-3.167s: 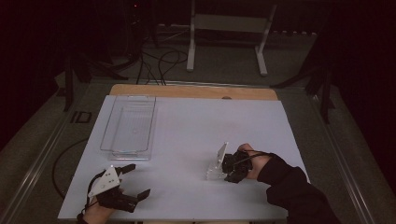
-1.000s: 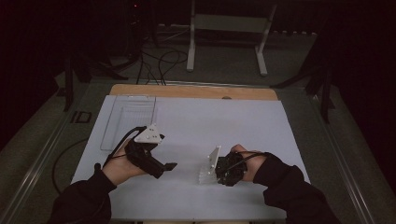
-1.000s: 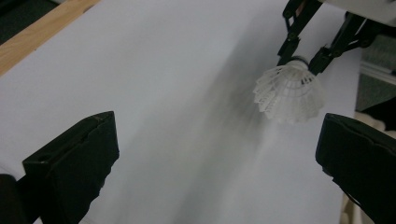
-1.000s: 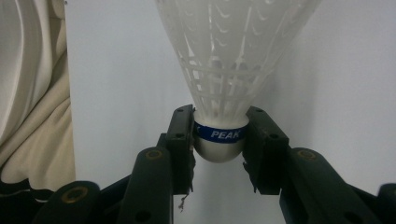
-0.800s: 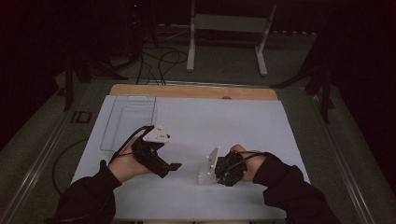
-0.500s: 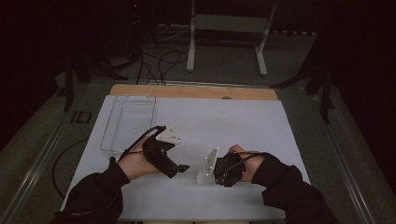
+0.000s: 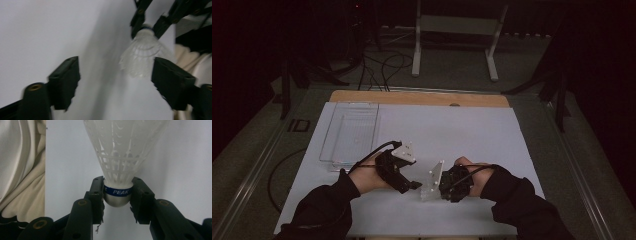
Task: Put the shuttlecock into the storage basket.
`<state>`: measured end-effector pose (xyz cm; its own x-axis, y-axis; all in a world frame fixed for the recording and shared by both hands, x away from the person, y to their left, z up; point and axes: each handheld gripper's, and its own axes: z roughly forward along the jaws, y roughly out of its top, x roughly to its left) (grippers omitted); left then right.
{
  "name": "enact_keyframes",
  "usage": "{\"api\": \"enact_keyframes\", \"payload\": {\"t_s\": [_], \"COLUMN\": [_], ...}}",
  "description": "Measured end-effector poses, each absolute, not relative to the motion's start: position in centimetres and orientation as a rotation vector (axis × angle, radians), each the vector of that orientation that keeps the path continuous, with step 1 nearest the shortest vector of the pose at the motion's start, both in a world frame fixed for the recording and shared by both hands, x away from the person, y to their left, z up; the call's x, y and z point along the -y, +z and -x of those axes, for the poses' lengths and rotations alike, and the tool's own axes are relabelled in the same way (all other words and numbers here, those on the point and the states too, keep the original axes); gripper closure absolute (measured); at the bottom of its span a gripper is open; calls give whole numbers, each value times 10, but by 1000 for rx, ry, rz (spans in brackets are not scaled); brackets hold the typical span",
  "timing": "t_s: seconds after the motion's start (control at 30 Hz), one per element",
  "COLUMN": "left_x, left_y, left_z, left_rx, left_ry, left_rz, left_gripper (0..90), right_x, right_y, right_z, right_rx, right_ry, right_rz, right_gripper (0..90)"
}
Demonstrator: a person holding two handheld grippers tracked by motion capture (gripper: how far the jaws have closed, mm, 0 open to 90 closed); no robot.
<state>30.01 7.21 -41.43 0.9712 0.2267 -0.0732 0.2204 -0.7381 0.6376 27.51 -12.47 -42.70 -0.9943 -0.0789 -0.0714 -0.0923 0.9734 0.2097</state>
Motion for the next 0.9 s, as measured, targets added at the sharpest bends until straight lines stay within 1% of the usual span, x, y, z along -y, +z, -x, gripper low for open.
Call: {"api": "enact_keyframes", "payload": {"t_s": [0.1, 0.2, 0.3, 0.33, 0.4, 0.5, 0.57, 0.63, 0.67, 0.7, 0.73, 0.9], "left_x": [-68, -65, -63, -63, -61, -58, -57, -54, -53, -53, -53, -50], "left_y": [-417, -419, -424, -425, -429, -433, -435, -435, -435, -436, -436, -438], "left_z": [-300, -301, -299, -299, -299, -301, -301, -301, -301, -300, -300, -300], "left_rx": [-291, -267, -232, -230, -219, -225, -237, -203, -190, -188, -178, -159], "left_ry": [-8, -25, -59, -76, -105, -120, -158, -163, -168, -179, -189, -202], "left_rz": [-2437, -2447, -2470, -2471, -2484, -2501, -2478, -2510, -2516, -2512, -2512, -2526], "left_gripper": [297, 353, 438, 480, 505, 506, 519, 541, 570, 577, 620, 707], "right_x": [123, 121, 121, 121, 121, 119, 118, 117, 116, 116, 116, 116], "right_y": [-426, -425, -424, -424, -425, -425, -425, -424, -424, -424, -424, -424], "right_z": [-274, -273, -272, -272, -271, -270, -268, -267, -267, -267, -267, -267], "right_rx": [-3054, -3052, -3051, -3051, -3058, -3058, -3058, -3053, -3054, -3054, -3052, -3050], "right_ry": [330, 333, 338, 341, 340, 339, 346, 346, 352, 355, 353, 348], "right_rz": [153, 155, 162, 167, 166, 184, 193, 209, 213, 212, 213, 223], "right_gripper": [658, 658, 657, 658, 658, 657, 658, 657, 657, 657, 658, 657]}}
